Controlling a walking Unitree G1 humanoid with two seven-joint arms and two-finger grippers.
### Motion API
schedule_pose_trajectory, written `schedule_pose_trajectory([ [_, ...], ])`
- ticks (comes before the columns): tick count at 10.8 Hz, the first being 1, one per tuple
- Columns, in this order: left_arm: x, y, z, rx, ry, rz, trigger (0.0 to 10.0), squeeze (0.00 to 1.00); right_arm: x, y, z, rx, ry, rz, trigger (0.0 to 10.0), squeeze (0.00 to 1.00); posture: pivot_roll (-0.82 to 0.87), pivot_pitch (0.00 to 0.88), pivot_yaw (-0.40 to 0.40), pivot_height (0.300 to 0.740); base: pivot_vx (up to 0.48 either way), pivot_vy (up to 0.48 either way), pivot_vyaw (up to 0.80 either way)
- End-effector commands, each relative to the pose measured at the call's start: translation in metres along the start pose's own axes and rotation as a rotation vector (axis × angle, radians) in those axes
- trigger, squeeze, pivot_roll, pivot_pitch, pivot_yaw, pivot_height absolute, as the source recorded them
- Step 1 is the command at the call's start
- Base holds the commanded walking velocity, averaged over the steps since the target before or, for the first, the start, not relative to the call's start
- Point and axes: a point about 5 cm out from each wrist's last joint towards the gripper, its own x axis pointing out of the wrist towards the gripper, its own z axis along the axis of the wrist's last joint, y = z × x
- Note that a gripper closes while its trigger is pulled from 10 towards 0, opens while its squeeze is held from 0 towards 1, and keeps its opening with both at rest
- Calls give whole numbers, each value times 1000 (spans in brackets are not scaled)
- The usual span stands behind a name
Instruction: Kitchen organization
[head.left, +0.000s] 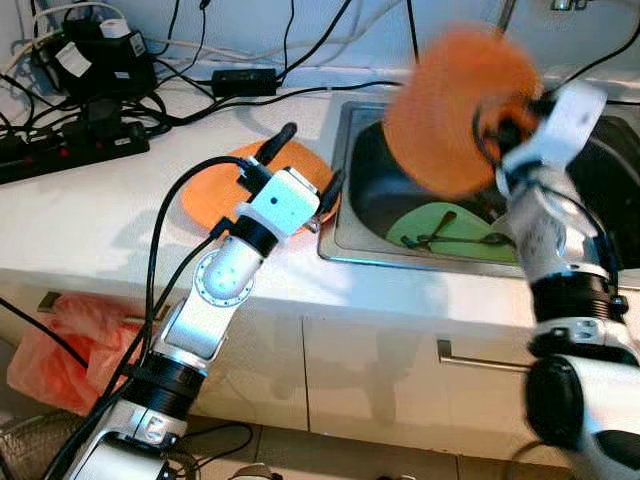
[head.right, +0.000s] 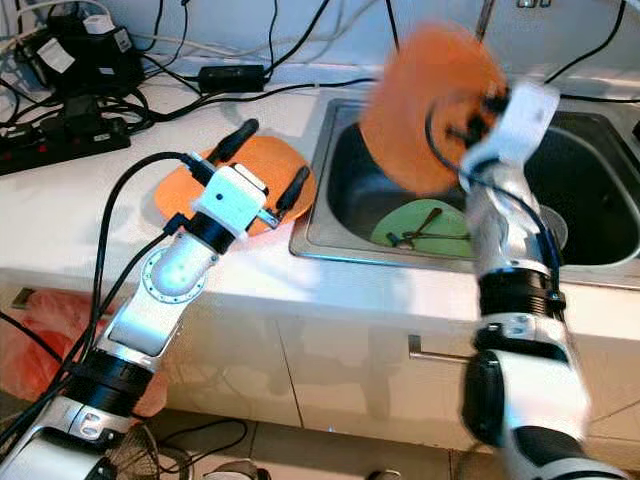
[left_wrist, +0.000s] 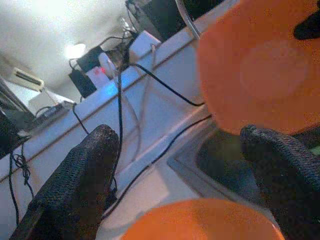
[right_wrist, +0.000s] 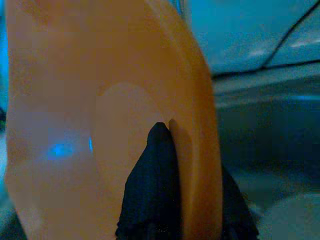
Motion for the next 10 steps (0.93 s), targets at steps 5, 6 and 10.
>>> schedule_pose_trajectory([
  [5,0,-9,-4,-63,61,-101,10000,1000,5,-31,-4,-140,36,-42,0,0,165,40,38,740,0,0,0],
  [6,-1,-13,-6,-119,84,-140,10000,1000,5,-31,-7,-159,61,-31,0,0,168,42,40,740,0,0,0],
  [10,-3,-16,-13,-191,167,-254,10000,1000,3,-31,-40,-318,271,36,7333,0,176,43,54,740,0,0,0],
])
